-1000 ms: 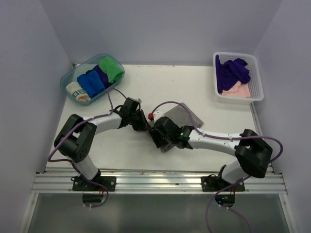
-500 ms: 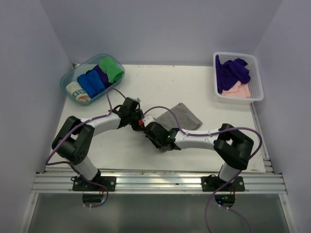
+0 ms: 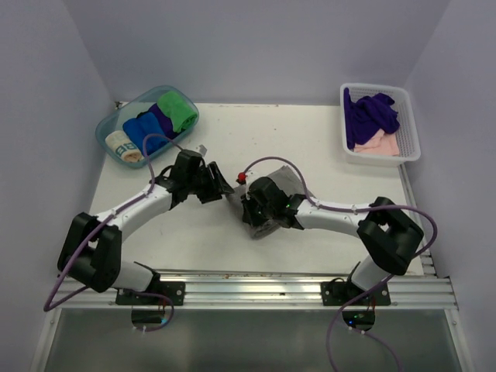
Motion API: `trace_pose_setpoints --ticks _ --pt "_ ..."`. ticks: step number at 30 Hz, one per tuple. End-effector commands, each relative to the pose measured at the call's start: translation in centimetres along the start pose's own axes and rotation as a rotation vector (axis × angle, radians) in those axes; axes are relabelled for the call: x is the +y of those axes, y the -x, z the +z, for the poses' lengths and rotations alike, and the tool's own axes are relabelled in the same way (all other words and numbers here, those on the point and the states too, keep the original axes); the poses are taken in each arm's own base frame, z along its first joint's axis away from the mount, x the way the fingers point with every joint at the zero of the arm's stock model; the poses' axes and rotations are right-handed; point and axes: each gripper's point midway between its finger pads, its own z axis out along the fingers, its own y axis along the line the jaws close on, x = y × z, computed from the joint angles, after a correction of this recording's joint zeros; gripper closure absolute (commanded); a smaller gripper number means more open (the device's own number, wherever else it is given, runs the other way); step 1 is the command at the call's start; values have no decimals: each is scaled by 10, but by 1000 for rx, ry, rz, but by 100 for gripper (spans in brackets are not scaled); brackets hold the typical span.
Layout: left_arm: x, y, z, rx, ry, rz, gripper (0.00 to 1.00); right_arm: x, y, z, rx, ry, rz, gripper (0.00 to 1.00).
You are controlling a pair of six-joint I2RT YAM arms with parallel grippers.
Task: Roll the towels
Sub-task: Roll the towel
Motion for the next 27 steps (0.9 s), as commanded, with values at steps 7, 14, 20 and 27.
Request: trace_pose_setpoints --ticks 7,14,20,27 --pt "-11 14 -25 -71 -54 23 46 35 30 -21 -16 367 267 100" --pt "-26 0 -19 -24 -165 7 51 21 27 -25 19 484 436 100" --pt "-40 -2 -17 -16 -205 41 51 19 19 -21 65 556 528 100" --pt "-48 -11 -8 22 -228 72 52 9 11 -15 83 574 608 100"
